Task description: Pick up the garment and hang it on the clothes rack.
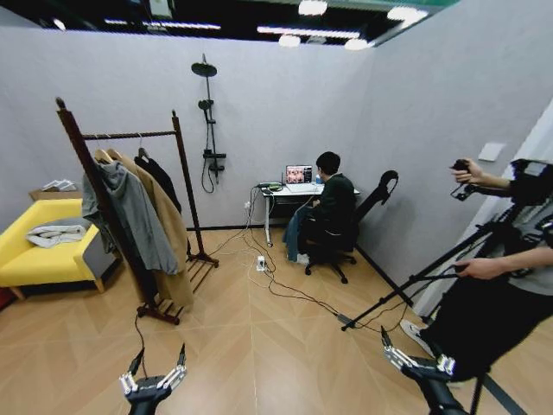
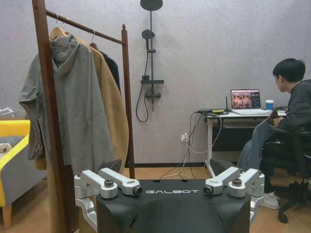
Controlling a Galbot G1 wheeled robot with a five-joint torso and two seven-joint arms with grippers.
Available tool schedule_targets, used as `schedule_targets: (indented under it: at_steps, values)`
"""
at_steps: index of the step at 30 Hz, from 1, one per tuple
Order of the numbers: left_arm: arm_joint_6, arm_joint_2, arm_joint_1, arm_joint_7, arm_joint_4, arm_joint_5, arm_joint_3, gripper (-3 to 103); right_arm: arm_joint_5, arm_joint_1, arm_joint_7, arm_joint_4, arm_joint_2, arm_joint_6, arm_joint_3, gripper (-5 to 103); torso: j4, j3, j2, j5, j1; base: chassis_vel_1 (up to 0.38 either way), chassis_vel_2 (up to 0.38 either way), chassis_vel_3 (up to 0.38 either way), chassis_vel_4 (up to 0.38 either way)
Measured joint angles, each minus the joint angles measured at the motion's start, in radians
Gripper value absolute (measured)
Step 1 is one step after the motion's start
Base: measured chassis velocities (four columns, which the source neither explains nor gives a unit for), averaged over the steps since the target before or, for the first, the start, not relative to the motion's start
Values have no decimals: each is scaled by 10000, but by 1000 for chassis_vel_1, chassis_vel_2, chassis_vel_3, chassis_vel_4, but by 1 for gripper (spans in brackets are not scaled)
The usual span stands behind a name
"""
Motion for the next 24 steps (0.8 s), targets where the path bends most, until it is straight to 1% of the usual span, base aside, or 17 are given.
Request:
schedule_targets:
  at_steps: [1,2,3,7,11,24]
  values:
    - [0,0,0,0,0,0,0,100,0,0,0,0,0,0,0,100,0,0,0,0,0,-176,-50,151,35]
    - [0,-2,0,0,0,-1,2,100,0,0,0,-1,0,0,0,100,1,1,-2,10,2,-150,-48,195,52]
    - [0,-3,0,1,-1,0,4,100,0,1,0,-1,0,0,0,100,4,1,-2,12,2,-125,-58,188,52]
    - [0,-3,0,2,0,0,5,100,0,1,0,-1,-1,0,2,100,5,0,-1,11,-1,-86,-68,111,70]
    - [0,-3,2,2,0,0,5,100,0,-2,0,-1,-1,0,2,100,0,-5,6,6,-14,3,-23,-19,11]
    - [0,-2,3,-1,-1,0,1,100,0,-2,0,-1,0,0,2,100,2,-3,4,9,-10,17,1,-16,-5]
